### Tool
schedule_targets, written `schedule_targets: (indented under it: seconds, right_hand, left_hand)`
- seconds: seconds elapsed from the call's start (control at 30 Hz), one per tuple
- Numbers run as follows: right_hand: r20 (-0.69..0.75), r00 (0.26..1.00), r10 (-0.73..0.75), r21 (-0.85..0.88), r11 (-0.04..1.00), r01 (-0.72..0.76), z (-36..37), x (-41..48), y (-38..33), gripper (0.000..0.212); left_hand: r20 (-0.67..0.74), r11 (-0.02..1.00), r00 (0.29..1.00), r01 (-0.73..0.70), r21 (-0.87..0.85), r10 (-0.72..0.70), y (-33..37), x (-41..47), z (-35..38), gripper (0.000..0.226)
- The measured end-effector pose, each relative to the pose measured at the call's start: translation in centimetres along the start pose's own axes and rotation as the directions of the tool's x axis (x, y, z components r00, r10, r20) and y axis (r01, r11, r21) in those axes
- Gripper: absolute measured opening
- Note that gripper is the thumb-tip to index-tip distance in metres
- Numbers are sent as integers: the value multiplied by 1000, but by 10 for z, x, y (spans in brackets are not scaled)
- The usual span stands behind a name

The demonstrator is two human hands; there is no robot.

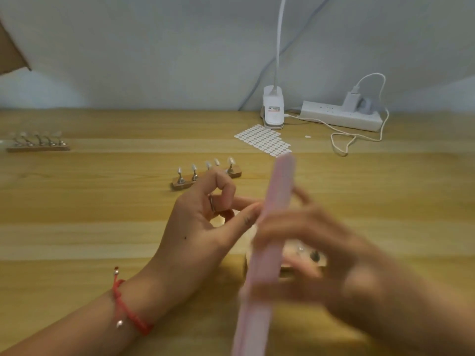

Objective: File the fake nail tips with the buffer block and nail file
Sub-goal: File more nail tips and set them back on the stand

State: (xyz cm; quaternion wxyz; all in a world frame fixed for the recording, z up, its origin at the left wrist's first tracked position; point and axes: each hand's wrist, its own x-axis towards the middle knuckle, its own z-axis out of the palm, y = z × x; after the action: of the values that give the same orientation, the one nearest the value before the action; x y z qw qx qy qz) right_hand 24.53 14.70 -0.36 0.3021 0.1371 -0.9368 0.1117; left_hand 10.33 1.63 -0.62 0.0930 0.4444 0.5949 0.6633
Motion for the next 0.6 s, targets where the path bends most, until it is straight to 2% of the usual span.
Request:
schedule_targets:
  seconds: [0.07,0.1,0.2,0.23,0.3,0.33,0.4,0.43,0.47,0.5,0.53,0.57,0.6]
  right_hand:
    - [15,989,-150,7,989,150,5,1,-13,24]
    - [-19,991,-133,-8,991,133,0,4,-9,23]
    - [-216,966,145,-89,982,-168,-29,11,28,31]
    - [-289,936,203,-152,955,-254,-40,13,38,38]
    - [-361,903,232,-258,906,-336,-50,9,52,42]
    - [-342,911,229,-261,909,-326,-50,6,50,44]
    - [-135,964,229,-133,960,-246,-31,2,33,63]
    - [-39,989,140,-57,988,-142,-18,0,15,67]
    - [49,998,-32,-49,998,35,-7,-4,0,59]
    - [98,983,-153,-75,984,160,1,-4,-12,42]
    - [90,977,-195,-30,980,198,8,-5,-20,27]
    - [52,982,-180,-11,983,181,5,-5,-19,22]
    - [-7,995,-98,44,994,98,-4,0,-10,20]
  left_hand:
    - [-10,999,1000,5,-33,-6,1,1,-1,35]
    - [1,1000,1000,-24,-12,24,1,1,-1,35]
    - [70,989,991,-117,86,111,4,-3,2,34]
    - [90,991,990,-114,70,107,4,-4,3,34]
    - [109,995,990,-94,41,89,4,-4,2,35]
    - [106,996,991,-84,41,80,4,-4,2,35]
    - [79,996,995,-70,47,66,3,-3,2,36]
    - [61,997,996,-63,47,60,3,-3,2,38]
    - [42,998,998,-55,39,53,2,-2,1,39]
    - [29,999,998,-49,24,48,2,-1,0,39]
    - [21,999,999,-51,10,51,2,-1,-1,38]
    - [16,998,998,-68,12,68,2,-1,-2,38]
    - [20,995,995,-96,35,96,2,-1,-1,38]
